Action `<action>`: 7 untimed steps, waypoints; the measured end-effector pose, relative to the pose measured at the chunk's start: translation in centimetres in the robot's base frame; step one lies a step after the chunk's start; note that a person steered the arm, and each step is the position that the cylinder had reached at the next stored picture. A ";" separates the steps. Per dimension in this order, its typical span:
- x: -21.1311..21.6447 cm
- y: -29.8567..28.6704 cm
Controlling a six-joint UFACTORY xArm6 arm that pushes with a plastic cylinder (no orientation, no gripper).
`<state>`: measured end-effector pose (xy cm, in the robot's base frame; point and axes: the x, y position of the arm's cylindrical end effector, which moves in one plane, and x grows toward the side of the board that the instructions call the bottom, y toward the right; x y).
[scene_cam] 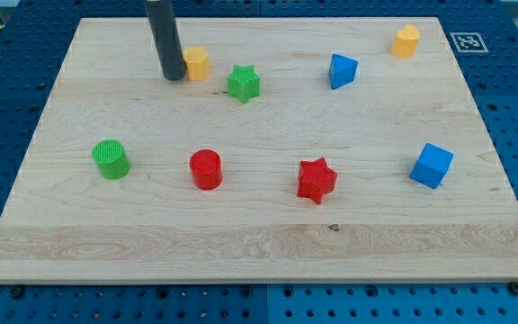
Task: Slide the yellow hexagon to the yellow heart
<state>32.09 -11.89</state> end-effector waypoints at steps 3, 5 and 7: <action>-3.3 8.5; -3.8 11.0; -5.9 9.4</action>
<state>26.17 -2.50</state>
